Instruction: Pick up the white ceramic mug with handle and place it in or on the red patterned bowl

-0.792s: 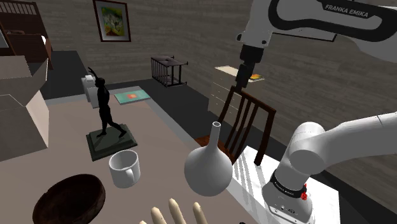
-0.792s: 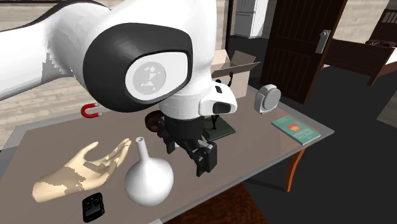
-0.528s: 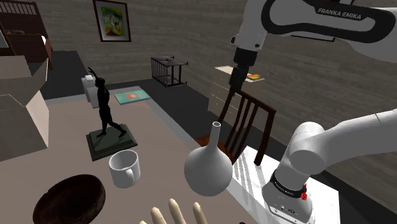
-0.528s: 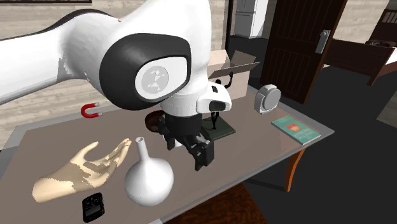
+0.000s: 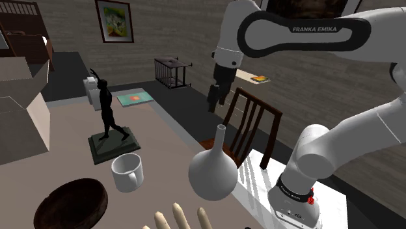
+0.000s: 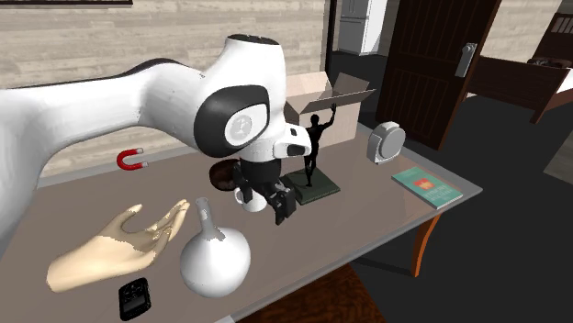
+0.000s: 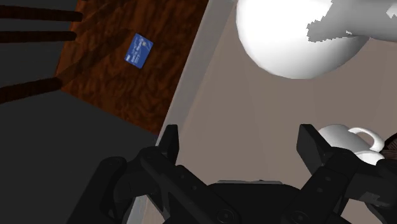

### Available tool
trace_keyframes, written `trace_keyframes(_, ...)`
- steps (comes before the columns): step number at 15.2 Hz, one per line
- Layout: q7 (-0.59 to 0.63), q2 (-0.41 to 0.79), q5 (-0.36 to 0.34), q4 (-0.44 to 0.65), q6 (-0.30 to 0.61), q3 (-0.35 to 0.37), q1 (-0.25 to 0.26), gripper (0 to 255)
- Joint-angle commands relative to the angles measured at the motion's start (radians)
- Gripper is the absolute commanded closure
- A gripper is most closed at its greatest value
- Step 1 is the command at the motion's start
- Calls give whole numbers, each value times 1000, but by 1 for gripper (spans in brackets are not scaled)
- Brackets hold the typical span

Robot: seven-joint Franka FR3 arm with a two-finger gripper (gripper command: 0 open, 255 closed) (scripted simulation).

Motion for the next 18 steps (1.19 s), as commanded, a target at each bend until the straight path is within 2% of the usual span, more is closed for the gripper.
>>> trace_keyframes(1,27,48,8,-5,62,35,5,0)
trace_keyframes(6,108,197,5,34,189,124,9,0)
trace_keyframes(10,184,332,-27,89,279,193,7,0)
trace_keyframes(14,275,481,-93,165,354,256,6,0)
trace_keyframes(18,379,643,-193,262,408,300,19,0)
